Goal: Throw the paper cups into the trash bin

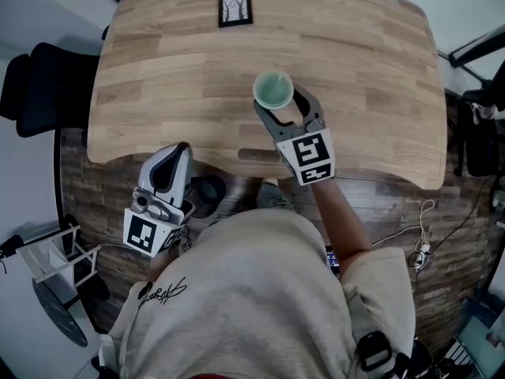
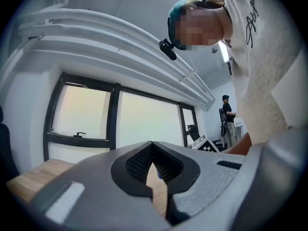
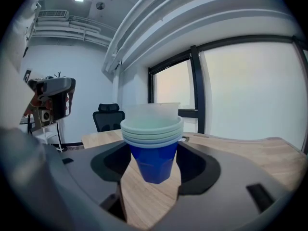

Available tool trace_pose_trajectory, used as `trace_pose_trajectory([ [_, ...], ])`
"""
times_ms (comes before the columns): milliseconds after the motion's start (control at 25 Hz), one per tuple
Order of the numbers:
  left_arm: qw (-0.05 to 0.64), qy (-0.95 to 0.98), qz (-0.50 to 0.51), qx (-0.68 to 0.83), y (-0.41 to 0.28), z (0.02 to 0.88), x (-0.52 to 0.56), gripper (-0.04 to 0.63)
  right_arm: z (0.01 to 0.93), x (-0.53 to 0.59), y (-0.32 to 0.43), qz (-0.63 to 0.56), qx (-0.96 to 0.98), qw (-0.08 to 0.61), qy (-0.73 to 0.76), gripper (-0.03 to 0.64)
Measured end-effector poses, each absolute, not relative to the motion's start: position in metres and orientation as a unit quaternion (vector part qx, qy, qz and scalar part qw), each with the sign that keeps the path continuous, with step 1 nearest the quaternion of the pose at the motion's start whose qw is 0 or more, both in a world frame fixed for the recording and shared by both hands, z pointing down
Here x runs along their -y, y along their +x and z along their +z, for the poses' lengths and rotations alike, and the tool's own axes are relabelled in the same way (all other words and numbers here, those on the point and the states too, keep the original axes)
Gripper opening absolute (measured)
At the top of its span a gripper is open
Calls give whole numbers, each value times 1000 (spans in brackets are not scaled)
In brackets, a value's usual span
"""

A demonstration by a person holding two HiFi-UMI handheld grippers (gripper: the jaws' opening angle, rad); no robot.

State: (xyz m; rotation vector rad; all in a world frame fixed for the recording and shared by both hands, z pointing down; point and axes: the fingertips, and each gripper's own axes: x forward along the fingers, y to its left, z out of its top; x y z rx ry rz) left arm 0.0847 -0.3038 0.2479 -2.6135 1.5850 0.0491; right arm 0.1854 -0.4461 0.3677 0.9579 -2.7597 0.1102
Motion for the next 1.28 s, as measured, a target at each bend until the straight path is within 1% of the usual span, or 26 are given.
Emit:
trace_pose_trajectory([
  [520,49,-842,14,-538,29,244,245,3,347,392,133,16,946,99,309,298],
  [920,53,-814,8,-579,-31,242,178,3,338,336,64,10,958,92,272,298],
  [1280,62,-769,6,-637,-81,237,115,3,329,280,-5,-3,976,86,201,298],
])
